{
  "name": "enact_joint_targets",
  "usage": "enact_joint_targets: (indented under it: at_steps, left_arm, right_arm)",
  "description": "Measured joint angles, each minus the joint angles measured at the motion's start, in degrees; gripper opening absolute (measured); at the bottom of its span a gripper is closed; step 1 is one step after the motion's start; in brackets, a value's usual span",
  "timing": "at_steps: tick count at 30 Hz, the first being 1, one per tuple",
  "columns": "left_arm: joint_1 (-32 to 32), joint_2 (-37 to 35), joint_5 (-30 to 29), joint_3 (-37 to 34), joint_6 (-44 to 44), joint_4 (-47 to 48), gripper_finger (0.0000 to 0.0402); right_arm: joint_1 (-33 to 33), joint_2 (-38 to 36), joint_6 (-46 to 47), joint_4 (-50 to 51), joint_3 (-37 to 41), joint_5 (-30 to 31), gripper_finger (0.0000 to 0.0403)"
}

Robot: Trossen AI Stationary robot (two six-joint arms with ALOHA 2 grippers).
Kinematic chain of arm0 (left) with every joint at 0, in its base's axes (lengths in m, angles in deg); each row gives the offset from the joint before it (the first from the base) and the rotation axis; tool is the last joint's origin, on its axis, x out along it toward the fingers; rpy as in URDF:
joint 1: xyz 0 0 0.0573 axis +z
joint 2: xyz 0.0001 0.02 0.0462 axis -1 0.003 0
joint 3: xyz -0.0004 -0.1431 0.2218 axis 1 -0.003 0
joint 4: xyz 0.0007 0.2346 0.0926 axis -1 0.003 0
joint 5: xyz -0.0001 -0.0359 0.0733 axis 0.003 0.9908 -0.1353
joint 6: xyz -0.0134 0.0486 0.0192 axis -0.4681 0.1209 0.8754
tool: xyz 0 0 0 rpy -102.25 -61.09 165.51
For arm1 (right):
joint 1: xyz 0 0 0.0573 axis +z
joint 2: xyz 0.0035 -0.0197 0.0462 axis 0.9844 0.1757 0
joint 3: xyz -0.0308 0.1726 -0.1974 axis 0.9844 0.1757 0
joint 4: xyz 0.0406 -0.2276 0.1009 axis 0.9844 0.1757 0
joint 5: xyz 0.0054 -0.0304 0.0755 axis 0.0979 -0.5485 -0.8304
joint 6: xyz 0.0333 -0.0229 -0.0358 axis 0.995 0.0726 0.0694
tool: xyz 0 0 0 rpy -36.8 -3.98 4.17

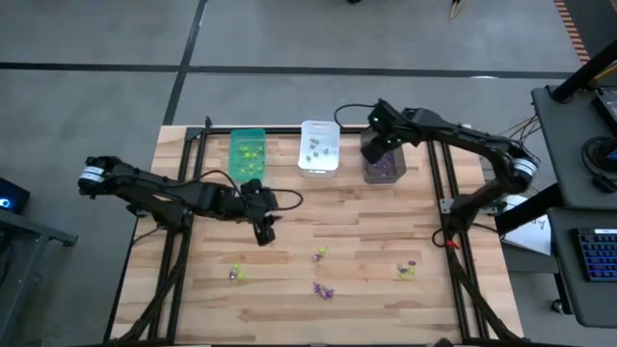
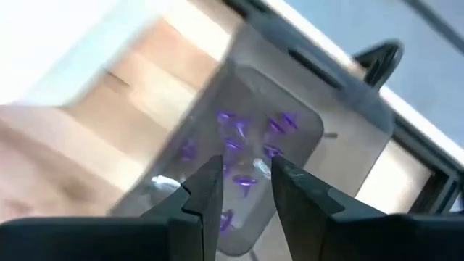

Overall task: Sort Halloween decoration
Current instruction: Put the green spider toy into the blue bin

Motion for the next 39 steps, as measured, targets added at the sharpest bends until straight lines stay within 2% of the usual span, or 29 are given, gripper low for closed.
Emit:
enact_joint_targets:
  at_steps: [5,13,22,26,31,35,39]
  left_arm:
    - [-0.5,0.2,9.8,0.0,-5.9,4.4,0.0103]
    - [-4.1,2.6,16.4,0.0,-12.3,10.3,0.0103]
    - [-10.7,6.1,23.0,0.0,-37.5,25.8,0.0103]
    - [-14.5,8.1,23.7,0.0,-44.7,30.2,0.0103]
    - [-18.6,9.8,23.7,0.0,-50.2,30.2,0.0103]
    - [-20.3,10.9,20.6,0.0,-53.9,30.2,0.0103]
    - [-20.8,12.0,20.0,0.0,-55.3,30.1,0.0103]
  right_arm:
    - [5.4,-8.6,0.3,-0.2,0.1,0.0,0.0111]
    - [19.2,-16.9,0.6,-0.4,1.7,0.2,0.0100]
    - [31.2,-17.0,3.4,-6.1,4.9,0.2,0.0079]
    - [33.3,-15.9,3.5,-7.9,5.6,0.2,0.0073]
    - [33.7,-15.0,3.6,-8.2,5.6,0.3,0.0074]
    - [33.7,-15.0,3.6,-9.4,5.7,0.3,0.0079]
    - [33.7,-15.0,3.6,-9.5,5.7,0.3,0.0078]
